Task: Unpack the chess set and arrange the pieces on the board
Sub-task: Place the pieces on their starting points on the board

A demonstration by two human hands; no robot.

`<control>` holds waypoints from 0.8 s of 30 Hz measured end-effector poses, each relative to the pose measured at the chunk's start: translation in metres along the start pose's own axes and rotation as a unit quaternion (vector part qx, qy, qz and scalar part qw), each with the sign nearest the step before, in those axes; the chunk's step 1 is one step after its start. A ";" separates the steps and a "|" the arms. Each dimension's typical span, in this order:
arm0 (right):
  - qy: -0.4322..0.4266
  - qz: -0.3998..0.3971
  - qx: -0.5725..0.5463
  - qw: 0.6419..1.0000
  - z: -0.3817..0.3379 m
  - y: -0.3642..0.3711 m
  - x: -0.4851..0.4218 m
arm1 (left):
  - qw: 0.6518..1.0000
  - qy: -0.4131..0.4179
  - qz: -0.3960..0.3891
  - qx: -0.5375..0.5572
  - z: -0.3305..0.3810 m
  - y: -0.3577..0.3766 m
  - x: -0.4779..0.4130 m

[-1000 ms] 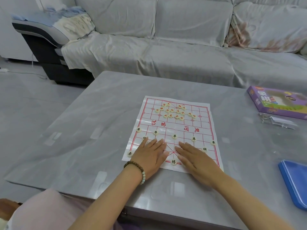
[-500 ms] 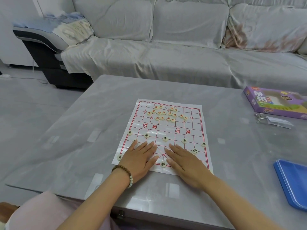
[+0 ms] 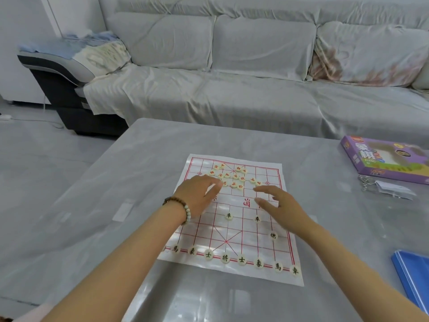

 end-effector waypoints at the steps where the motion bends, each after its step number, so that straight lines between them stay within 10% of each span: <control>1: 0.004 0.008 0.000 1.000 0.004 -0.003 -0.009 | 1.000 -0.003 -0.011 -0.002 -0.003 0.004 -0.009; 14: 0.112 -0.004 -0.027 0.993 0.052 0.019 -0.088 | 0.995 -0.035 -0.072 -0.061 -0.047 0.049 -0.080; 24: 0.040 0.039 -0.061 0.997 0.035 0.022 -0.101 | 0.998 -0.014 -0.069 0.003 -0.046 0.060 -0.078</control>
Point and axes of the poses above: each hand's wrist, its own x-axis away from the middle knuckle, its own y-axis out of the palm, z = x × y, the point moved 10 cm from there along -x, towards the middle knuckle, and after that the axes turned 7 degrees about z, right-handed, at the moved point
